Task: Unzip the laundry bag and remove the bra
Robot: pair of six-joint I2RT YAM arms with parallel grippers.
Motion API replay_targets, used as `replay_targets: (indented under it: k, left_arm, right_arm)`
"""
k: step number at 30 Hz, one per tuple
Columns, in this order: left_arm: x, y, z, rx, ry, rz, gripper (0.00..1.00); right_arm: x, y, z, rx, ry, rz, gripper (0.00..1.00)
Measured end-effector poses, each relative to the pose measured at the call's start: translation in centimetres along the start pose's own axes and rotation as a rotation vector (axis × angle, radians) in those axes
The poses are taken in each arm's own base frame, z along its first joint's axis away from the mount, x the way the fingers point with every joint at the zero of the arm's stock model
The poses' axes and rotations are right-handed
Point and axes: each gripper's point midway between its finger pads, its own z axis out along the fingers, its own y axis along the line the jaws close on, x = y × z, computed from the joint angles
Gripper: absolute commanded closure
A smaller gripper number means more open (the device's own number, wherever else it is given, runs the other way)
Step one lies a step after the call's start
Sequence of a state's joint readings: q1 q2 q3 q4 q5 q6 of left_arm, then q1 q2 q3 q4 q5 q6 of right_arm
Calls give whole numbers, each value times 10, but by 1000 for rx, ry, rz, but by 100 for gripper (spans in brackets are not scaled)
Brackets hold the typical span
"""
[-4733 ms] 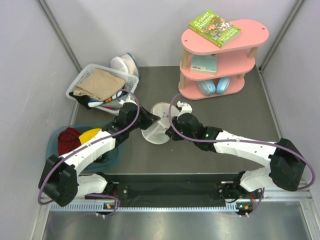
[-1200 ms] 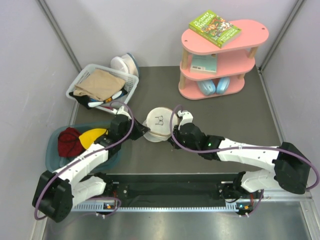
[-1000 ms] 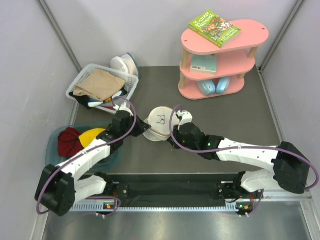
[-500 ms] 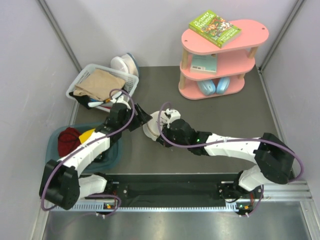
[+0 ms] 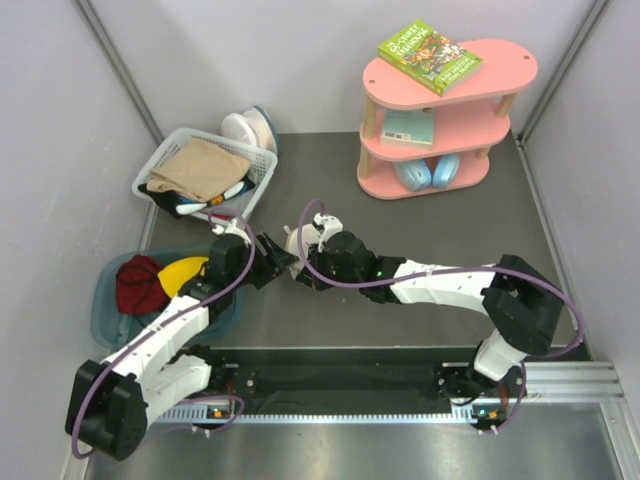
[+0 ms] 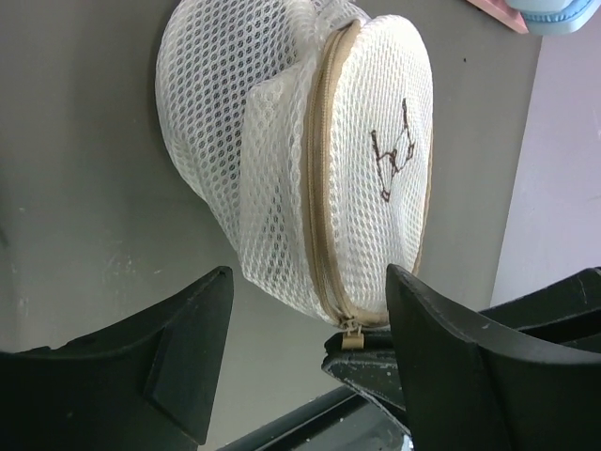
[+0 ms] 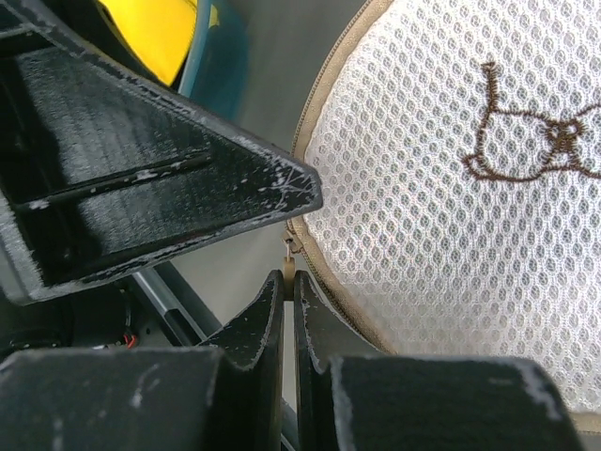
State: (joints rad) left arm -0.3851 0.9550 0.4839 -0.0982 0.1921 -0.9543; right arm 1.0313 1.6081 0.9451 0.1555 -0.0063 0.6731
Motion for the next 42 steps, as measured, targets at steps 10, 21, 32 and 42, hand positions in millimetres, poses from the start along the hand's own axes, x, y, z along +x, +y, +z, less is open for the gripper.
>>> replay_targets:
  k: [10,21,32,42]
  left_arm:
    - [7,7,16,-24,48,-28,99]
    - [2,2,18,-17,38,-17,100]
    - [-2,5,18,-39,15,8,100]
    - [-9,6,19,-49,-1,24,100]
  right_arm:
    - [3,-1,0,2,11,-1,100]
    - [3,-2,0,6,13,-1,100]
    - [13,-16,-13,38,11,9,100]
    - [18,-46,-47,134,-36,34,100]
